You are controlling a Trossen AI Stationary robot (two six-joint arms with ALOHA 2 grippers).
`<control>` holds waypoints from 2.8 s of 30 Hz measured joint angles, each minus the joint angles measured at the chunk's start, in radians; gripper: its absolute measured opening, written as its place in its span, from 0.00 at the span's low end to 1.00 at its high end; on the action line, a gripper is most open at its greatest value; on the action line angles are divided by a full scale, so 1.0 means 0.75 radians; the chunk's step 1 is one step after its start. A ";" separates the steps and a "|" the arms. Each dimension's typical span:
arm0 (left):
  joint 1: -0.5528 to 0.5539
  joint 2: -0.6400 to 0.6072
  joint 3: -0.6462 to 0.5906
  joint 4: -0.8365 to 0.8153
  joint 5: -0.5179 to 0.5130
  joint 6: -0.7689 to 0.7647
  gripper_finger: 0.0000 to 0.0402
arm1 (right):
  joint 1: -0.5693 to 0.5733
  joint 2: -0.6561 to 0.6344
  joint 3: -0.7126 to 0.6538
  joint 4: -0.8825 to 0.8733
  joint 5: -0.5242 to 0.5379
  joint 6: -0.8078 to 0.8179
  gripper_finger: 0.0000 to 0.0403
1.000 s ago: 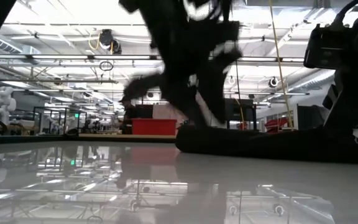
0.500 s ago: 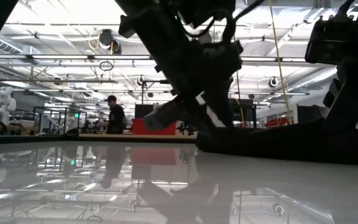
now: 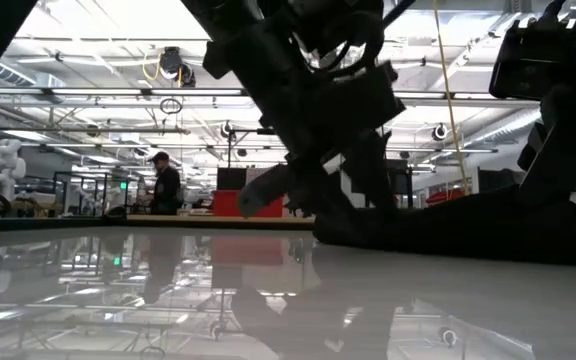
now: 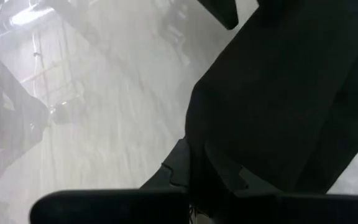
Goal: Roll towel
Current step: Roll the black towel
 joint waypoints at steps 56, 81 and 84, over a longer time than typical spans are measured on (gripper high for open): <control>0.034 0.406 0.786 -1.004 0.747 -0.248 0.02 | 0.261 0.018 0.451 -0.476 0.183 -0.627 0.45; 0.018 0.420 0.861 -1.170 0.527 -0.338 0.02 | 0.295 0.666 0.677 -0.577 0.234 -0.316 0.10; 0.012 0.420 0.862 -1.234 0.501 -0.395 0.03 | 0.276 0.658 0.674 -0.734 0.260 -0.346 0.02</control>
